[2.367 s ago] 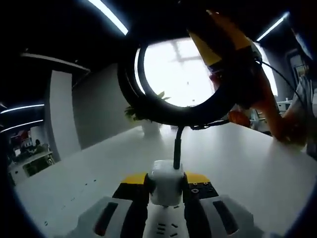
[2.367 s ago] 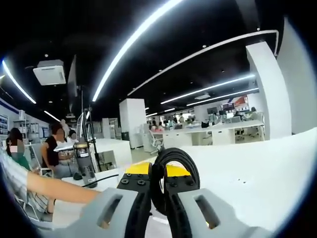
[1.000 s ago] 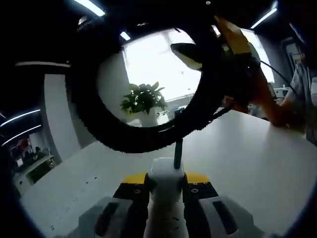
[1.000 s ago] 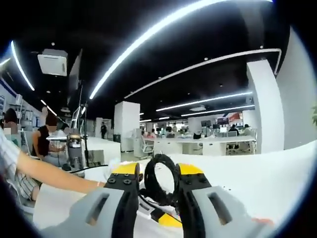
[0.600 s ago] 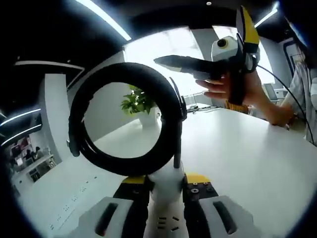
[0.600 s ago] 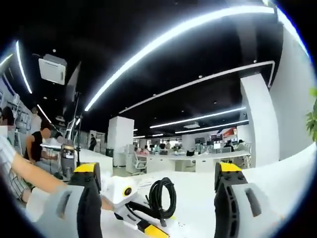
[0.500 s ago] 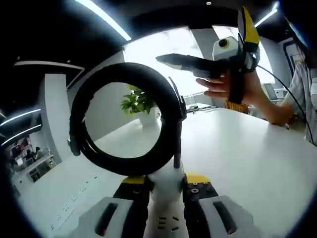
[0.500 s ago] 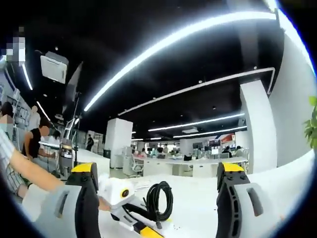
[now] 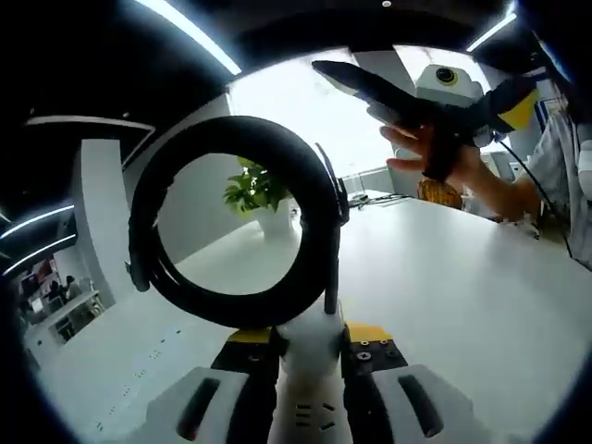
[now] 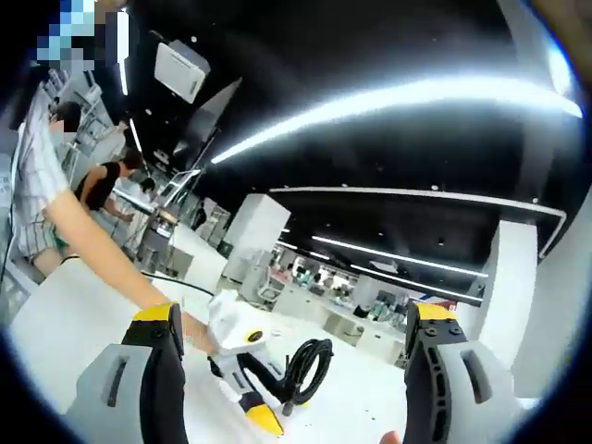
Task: Straighten the power strip on the desk, plug the charger into it
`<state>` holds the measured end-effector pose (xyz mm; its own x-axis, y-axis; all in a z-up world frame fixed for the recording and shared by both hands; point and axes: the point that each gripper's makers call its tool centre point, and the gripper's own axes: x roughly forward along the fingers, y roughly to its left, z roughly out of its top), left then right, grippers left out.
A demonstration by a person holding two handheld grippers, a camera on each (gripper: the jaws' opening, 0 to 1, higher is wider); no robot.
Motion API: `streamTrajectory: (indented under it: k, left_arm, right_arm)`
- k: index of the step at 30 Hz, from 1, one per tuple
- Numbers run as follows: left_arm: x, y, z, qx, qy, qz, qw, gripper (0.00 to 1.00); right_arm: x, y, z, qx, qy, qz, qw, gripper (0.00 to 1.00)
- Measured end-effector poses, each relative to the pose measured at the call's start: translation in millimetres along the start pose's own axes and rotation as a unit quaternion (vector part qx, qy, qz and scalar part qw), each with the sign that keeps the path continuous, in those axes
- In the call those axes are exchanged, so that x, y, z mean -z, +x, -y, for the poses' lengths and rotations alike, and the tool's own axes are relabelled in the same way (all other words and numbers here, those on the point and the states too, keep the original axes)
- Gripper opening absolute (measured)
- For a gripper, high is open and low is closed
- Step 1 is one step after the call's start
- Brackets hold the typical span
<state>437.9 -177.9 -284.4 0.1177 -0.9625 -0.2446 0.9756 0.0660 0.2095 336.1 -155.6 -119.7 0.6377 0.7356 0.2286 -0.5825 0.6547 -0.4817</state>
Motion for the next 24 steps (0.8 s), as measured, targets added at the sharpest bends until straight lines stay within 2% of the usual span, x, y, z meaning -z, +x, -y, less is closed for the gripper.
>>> streamTrajectory:
  k: [6,12,16,19,24]
  left_arm:
    - [-0.1,0,0.3,0.001,-0.004,0.005,1.0,0.25]
    - [-0.2,0,1.8,0.001,0.0,0.002,1.0,0.25]
    - [-0.4,0,3.2,0.0,0.001,0.001,1.0,0.25]
    - [-0.5,0,4.2,0.001,0.001,0.0,1.0,0.25]
    - [-0.6,0,3.2,0.004,0.003,-0.004,1.0,0.25]
  right_arm:
    - [17.7,-2,-11,-0.067,0.051,-0.026,0.9961,1.0]
    - [41.2,-4,-7,-0.081,0.08,-0.052,0.9921,1.0]
    - [51.4,-4,-5,-0.087,0.096,-0.057,0.99,0.99]
    - [64.4,-6,-7,-0.099,0.101,-0.084,0.9864,0.99]
    - [70.4,-8,-10,-0.123,0.119,-0.086,0.9815,0.95]
